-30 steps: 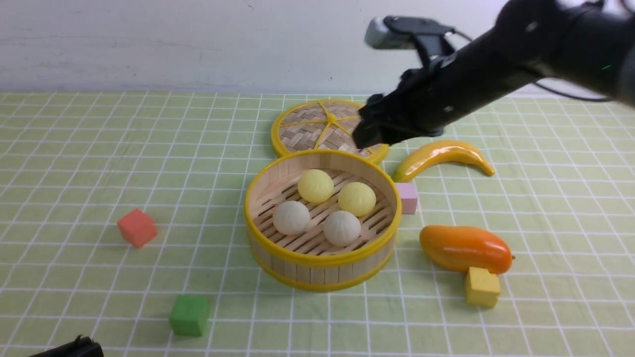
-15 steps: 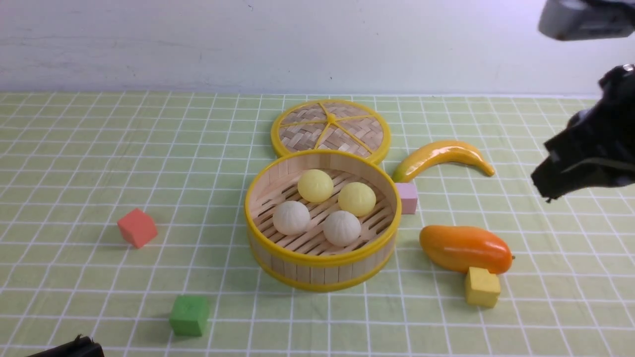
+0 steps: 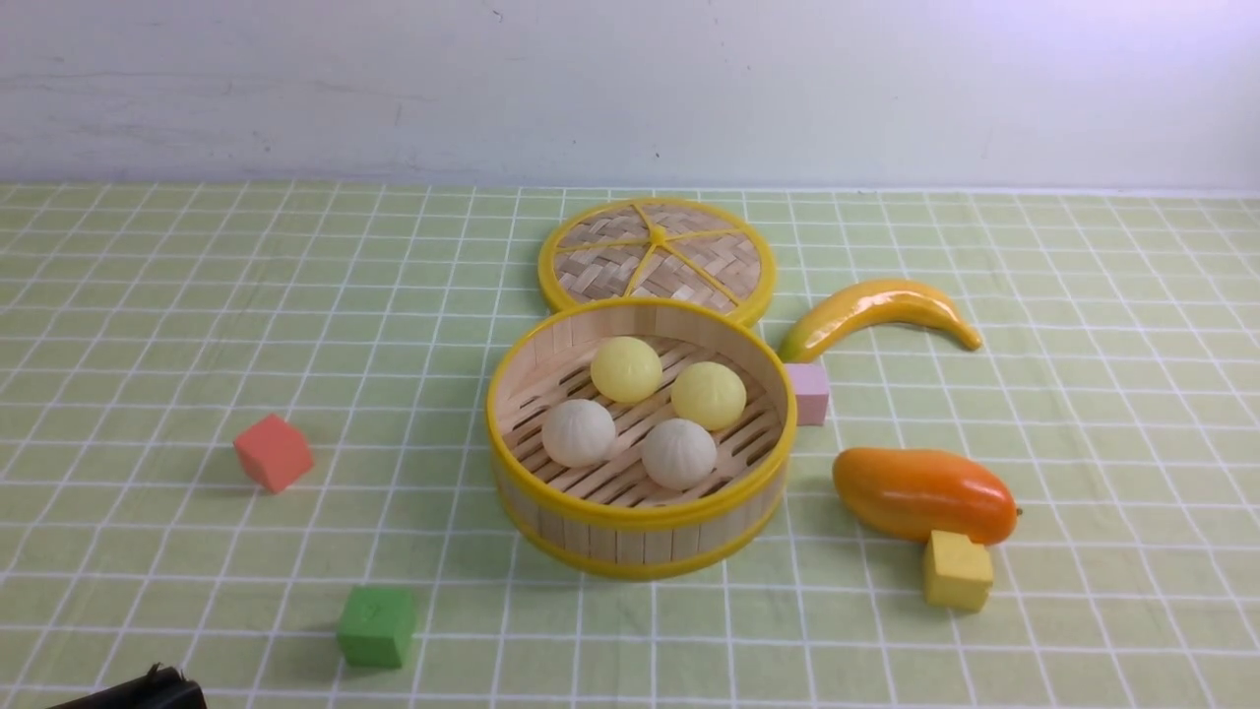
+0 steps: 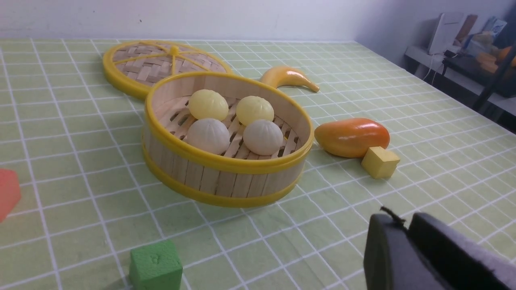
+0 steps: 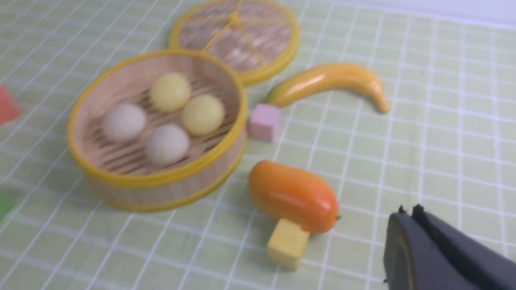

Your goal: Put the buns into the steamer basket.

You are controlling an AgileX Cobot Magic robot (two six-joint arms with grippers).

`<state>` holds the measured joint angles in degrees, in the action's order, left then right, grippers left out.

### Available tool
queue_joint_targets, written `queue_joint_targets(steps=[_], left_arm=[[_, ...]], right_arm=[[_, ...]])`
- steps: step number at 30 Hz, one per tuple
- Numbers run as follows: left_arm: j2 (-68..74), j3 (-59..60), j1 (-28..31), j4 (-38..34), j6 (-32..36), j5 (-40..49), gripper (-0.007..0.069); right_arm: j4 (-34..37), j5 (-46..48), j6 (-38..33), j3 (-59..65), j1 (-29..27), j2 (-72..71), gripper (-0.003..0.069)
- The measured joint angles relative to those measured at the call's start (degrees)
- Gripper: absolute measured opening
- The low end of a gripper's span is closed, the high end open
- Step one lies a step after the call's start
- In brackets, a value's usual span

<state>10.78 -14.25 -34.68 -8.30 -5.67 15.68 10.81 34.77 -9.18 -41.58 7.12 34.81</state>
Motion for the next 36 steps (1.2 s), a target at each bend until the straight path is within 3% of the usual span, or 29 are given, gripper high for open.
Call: queue_joint_targets(steps=[4,12,20,36], left_arm=[[0.0,0.0,0.0,0.0,0.0,0.0,0.0071],[0.0,0.0,0.0,0.0,0.0,0.0,0.0079],[0.0,0.0,0.0,0.0,0.0,0.1,0.0089],[0.0,0.0,0.0,0.0,0.0,0.1,0.0092]], right_arm=[[-0.4,-12.1,0.8,18.0,-4.4,-14.4,-0.0019],[-1.3,-18.4,4.1,40.8,-10.8,-33.8,-0.0017],[-3.1,-13.1,4.1,42.8,-11.1,-35.4,-0.0012],[-3.0,-12.7,4.3,42.7,-11.1,-35.4,-0.001]])
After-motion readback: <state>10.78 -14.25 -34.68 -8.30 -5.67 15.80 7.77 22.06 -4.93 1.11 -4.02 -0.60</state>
